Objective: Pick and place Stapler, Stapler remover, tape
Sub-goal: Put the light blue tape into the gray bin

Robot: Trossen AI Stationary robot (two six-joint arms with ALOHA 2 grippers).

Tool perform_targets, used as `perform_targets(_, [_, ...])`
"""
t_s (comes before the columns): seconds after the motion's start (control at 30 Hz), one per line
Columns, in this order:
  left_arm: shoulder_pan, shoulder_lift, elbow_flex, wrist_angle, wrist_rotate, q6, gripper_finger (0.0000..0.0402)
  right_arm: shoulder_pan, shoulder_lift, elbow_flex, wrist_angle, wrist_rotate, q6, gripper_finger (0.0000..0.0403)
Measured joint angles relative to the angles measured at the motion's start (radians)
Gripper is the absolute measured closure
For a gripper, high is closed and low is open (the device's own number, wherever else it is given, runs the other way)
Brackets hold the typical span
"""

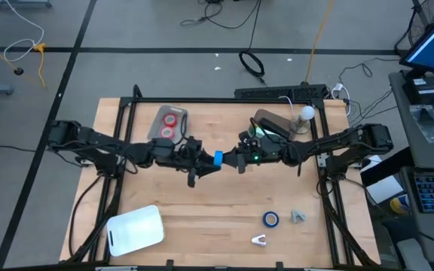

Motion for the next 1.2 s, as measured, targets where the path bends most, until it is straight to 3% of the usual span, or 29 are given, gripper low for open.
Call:
perform_targets(0.17, [0.025, 0.029, 0.044, -0.019, 0.088, -0.009, 0.0266, 0.0, 0.0, 0.0, -0.016, -0.001, -0.004, 0.0368])
perform_targets(0.67, [0.034, -0.035, 0.043, -0.194, 0.157, -0.055, 0.0271, 0.0, 0.0, 0.001, -0.035, -0.027, -0.01, 0.0368])
perform_targets(0.9, [0.033, -0.035, 0.043, -0.191, 0.194, -0.022, 0.0366, 0.011, 0.0, 0.001, -0.036, -0.033, 0.012, 0.0363])
perform_targets(1.2, [0.032, -0.035, 0.042, -0.271, 0.231, -0.04, 0.0366, 0.006, 0.0, 0.002, -0.114, -0.226, -0.05, 0.0304])
